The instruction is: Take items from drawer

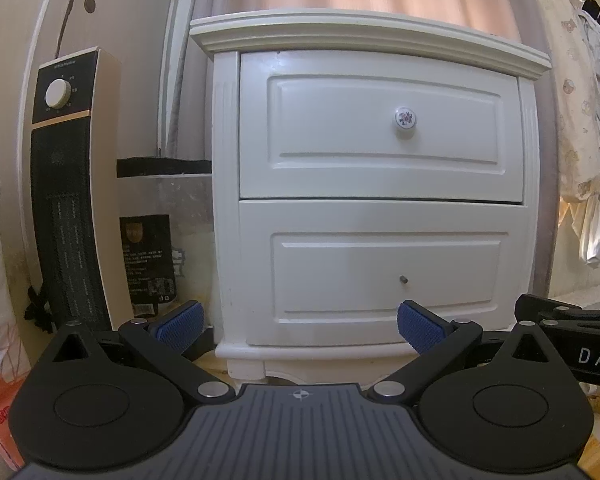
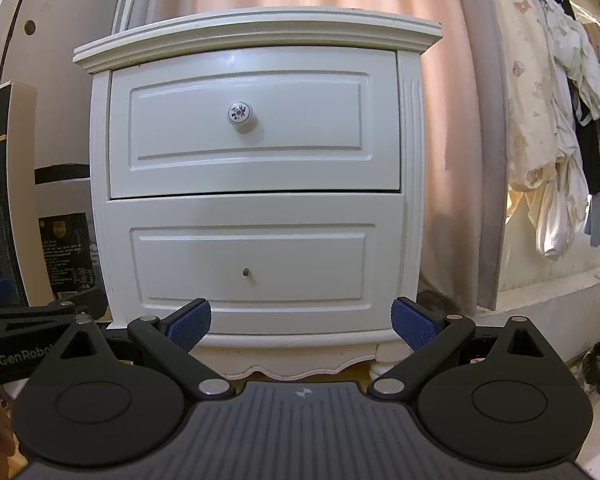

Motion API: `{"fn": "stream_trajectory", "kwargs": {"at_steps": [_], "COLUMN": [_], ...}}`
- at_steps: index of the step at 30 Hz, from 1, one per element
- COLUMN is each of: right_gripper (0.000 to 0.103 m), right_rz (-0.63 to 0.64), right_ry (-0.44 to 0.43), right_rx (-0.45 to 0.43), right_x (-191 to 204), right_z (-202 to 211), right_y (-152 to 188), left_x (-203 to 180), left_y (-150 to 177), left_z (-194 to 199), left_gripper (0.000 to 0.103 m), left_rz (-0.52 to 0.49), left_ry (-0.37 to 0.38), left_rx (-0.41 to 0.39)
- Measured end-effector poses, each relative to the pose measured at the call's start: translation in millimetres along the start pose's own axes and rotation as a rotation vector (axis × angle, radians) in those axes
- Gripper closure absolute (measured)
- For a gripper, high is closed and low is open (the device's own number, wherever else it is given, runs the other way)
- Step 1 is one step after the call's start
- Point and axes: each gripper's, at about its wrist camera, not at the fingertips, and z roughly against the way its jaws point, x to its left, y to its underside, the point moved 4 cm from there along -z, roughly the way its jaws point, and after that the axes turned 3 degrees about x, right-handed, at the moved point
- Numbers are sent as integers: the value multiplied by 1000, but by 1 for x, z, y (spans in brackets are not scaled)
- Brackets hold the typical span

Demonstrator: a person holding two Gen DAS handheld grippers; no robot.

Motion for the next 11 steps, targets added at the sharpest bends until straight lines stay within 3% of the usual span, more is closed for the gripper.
{"fn": "stream_trajectory", "kwargs": {"at_steps": [11], "right_gripper": [0], "right_rz": [3], "right_ry": [11], "right_rx": [-4], "right_x": [-2], "right_z": [0], "right_y": [0], "left_x": [0], "left_y": [1], "left_z": [-3], "left_gripper": [0], "left_rz": [14], "left_ry": [11], "left_rx": [4]}}
